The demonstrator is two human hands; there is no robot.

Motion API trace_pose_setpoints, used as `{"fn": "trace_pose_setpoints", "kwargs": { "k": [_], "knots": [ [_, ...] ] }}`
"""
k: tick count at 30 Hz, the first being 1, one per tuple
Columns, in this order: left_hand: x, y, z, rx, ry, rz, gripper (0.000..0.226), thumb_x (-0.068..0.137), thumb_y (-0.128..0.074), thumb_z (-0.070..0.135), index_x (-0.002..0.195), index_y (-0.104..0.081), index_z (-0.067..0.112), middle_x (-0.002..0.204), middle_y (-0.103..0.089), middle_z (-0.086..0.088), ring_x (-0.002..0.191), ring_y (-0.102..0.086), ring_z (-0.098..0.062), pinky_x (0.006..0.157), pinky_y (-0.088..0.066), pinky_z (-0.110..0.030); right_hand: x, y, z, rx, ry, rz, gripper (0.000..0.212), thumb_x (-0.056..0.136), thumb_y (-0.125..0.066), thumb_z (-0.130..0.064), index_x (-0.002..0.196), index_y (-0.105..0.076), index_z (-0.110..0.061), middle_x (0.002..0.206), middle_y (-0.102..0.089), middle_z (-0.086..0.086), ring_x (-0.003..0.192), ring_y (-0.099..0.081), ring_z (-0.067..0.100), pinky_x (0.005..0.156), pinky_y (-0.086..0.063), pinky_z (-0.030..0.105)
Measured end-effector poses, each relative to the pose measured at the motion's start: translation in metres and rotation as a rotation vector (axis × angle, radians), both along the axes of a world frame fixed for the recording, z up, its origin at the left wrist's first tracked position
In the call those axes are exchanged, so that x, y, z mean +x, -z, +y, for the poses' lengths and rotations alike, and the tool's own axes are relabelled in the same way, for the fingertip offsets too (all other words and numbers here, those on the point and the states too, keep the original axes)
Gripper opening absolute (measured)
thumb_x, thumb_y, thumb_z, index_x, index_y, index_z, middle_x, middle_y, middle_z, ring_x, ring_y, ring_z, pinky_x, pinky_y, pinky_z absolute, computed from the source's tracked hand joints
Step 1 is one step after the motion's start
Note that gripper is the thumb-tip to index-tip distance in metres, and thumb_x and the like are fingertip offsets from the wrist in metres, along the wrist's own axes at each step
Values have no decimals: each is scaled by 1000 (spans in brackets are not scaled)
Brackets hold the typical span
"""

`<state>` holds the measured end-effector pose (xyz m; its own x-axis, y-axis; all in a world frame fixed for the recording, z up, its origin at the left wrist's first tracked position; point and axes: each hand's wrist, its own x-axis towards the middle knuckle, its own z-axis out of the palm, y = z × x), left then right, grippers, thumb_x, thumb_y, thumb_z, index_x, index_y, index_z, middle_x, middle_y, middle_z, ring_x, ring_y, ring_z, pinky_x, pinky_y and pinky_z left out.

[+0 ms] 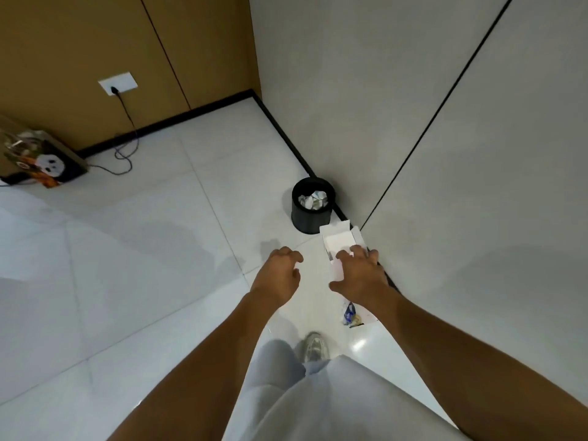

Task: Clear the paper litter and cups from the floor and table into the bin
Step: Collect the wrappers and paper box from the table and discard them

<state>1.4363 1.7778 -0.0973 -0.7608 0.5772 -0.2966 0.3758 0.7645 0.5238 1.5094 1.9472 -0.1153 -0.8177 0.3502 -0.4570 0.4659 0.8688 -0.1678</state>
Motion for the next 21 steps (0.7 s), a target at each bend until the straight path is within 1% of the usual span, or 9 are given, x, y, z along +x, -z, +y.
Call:
{"fn": "trace_pose_setpoints", "kwargs": {
  "k": [3, 7, 10, 13, 15, 17, 21],
  "knots": [
    [-52, 1, 22, -18, 7, 6, 34, 95, -48, 8, 127, -56, 13, 129, -54, -4, 120, -48, -18, 101, -42, -26, -55, 3, 29, 4, -10, -4, 67, 78, -67, -48, 135, -41, -24, 143, -34, 7, 127, -29, 32, 95, -41, 40],
    [-127, 15, 45, -38, 2, -7, 33, 95, -48, 10, 126, -57, 13, 128, -54, -4, 119, -47, -18, 100, -40, -24, -129, 17, 62, 4, -19, -16, 69, 77, -68, -49, 135, -41, -24, 141, -35, 7, 125, -30, 33, 94, -41, 41],
    [-193, 34, 69, -57, -7, -35, 32, 95, -49, 11, 126, -57, 14, 128, -55, -4, 118, -49, -18, 100, -40, -23, -190, 35, 87, 2, 33, 2, 67, 77, -68, -48, 134, -42, -24, 140, -35, 6, 125, -31, 33, 95, -42, 41],
    [-254, 49, 94, -64, -12, -77, 33, 94, -48, 8, 125, -58, 13, 127, -55, -5, 118, -49, -19, 100, -42, -27, -243, 49, 107, -8, 72, 2, 66, 76, -69, -46, 132, -43, -24, 138, -36, 5, 121, -34, 31, 95, -43, 40],
    [-293, 57, 114, -70, 11, -95, 35, 92, -47, 4, 124, -59, 12, 122, -56, -7, 115, -50, -22, 96, -44, -30, -276, 59, 120, -29, 102, -2, 65, 76, -70, -46, 131, -43, -24, 137, -36, 4, 119, -35, 30, 94, -44, 39],
    [-326, 64, 130, -83, 31, -92, 36, 91, -47, 3, 123, -59, 13, 119, -57, -8, 114, -50, -23, 94, -45, -31, -305, 67, 130, -43, 115, 5, 66, 77, -71, -47, 131, -42, -25, 139, -36, 4, 119, -36, 30, 96, -45, 40],
    [-383, 92, 162, -82, 9, -108, 34, 93, -47, 6, 125, -58, 12, 124, -56, -7, 115, -50, -22, 97, -43, -28, -358, 98, 156, -74, 122, 45, 65, 77, -72, -46, 130, -42, -24, 140, -34, 7, 123, -35, 32, 98, -46, 45]
  ]
}}
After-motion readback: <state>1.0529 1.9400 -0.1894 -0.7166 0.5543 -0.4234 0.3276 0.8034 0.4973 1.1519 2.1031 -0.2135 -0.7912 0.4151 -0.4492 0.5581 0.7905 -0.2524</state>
